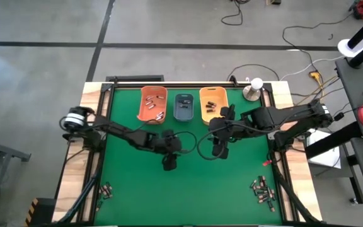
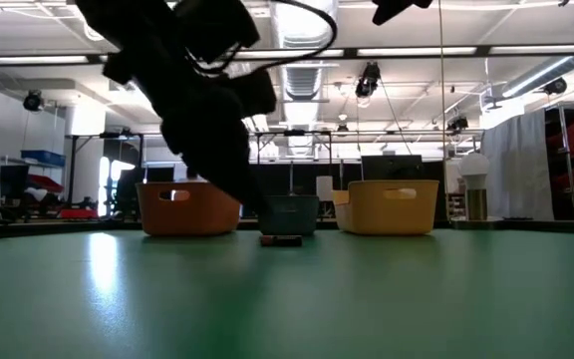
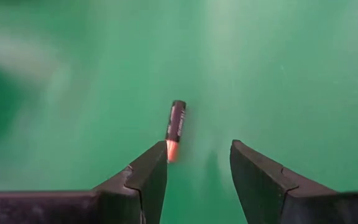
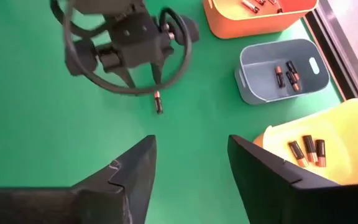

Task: Sort batteries
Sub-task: Put the small black battery into the blue bin

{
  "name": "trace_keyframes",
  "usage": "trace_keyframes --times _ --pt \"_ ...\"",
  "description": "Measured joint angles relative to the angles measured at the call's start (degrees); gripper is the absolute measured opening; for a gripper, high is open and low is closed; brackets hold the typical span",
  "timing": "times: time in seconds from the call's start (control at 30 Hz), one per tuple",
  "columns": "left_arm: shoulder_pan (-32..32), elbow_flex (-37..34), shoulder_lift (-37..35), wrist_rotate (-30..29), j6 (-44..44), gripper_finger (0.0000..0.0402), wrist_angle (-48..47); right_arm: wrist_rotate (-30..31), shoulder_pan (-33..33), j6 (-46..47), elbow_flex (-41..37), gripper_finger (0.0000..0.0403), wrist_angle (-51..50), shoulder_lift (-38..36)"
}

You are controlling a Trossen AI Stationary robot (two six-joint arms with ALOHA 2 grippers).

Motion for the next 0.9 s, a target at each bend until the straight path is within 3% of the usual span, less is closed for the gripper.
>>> trace_keyframes --times 0.23,0.57,0.9 --pt "2.9 3.3 5.4 4.0 0.8 0.0155 1.1 0.0 0.0 -0.7 0.0 0.0201 0.0 0.0" --pt "2.8 4.5 10.8 5.8 0.5 0.0148 0.9 0.0 0.0 -2.1 0.0 0.0168 -0.5 -0.1" --pt "3.3 4.5 11.3 5.7 -3.0 0.0013 0.1 0.1 -0.4 -6.3 0.0 0.0119 -1.0 -2.6"
